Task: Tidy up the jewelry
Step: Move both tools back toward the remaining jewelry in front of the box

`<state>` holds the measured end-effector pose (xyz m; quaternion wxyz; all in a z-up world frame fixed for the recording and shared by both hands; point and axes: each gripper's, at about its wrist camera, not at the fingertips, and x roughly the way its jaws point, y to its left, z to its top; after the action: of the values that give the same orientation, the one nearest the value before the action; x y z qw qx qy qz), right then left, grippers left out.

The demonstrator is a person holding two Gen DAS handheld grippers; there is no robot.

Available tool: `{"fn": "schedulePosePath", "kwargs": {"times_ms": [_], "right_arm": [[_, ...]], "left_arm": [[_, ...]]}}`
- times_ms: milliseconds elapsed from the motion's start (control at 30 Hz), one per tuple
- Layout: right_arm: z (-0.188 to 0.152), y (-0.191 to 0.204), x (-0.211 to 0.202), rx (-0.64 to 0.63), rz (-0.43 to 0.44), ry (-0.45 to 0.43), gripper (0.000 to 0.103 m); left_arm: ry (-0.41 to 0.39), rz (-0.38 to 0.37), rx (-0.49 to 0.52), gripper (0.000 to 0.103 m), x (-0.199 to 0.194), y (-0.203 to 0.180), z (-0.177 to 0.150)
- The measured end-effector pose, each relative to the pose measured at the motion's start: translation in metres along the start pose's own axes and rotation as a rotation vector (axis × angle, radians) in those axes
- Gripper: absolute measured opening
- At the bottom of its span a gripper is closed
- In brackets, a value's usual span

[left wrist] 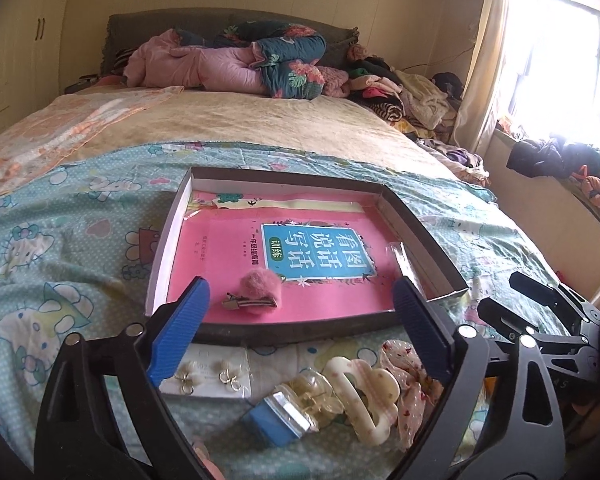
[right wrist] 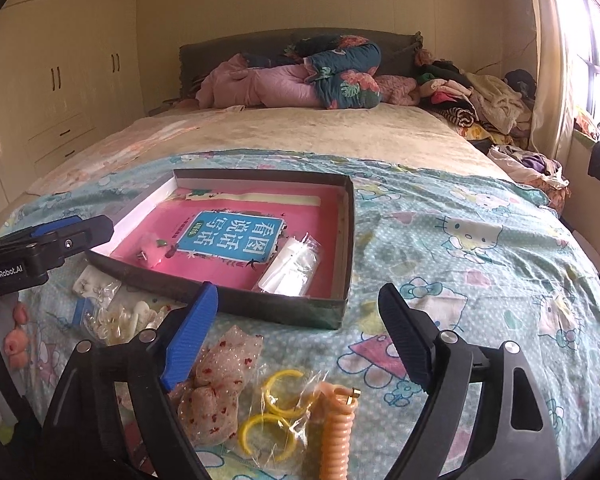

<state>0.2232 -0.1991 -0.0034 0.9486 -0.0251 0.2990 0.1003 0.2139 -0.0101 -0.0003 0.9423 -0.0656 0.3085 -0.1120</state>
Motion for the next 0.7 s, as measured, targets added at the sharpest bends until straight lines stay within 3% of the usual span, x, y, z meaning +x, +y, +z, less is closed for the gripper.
{"fn": "schedulePosePath", "kwargs": {"times_ms": [400, 700], "right_arm": [[-0.020, 0.002, -0.030, -0.038, 0.014, -0.003, 0.081], [-0.036, -0.001, -0.045, -0.055, 0.021, 0.005, 0.081]], "left_arm": [[-0.050, -0.014, 0.003, 0.091, -0.032, -0.008, -0.016], [-0.023, -0.040, 0.046, 0.091, -0.041, -0.028, -0.040]]}}
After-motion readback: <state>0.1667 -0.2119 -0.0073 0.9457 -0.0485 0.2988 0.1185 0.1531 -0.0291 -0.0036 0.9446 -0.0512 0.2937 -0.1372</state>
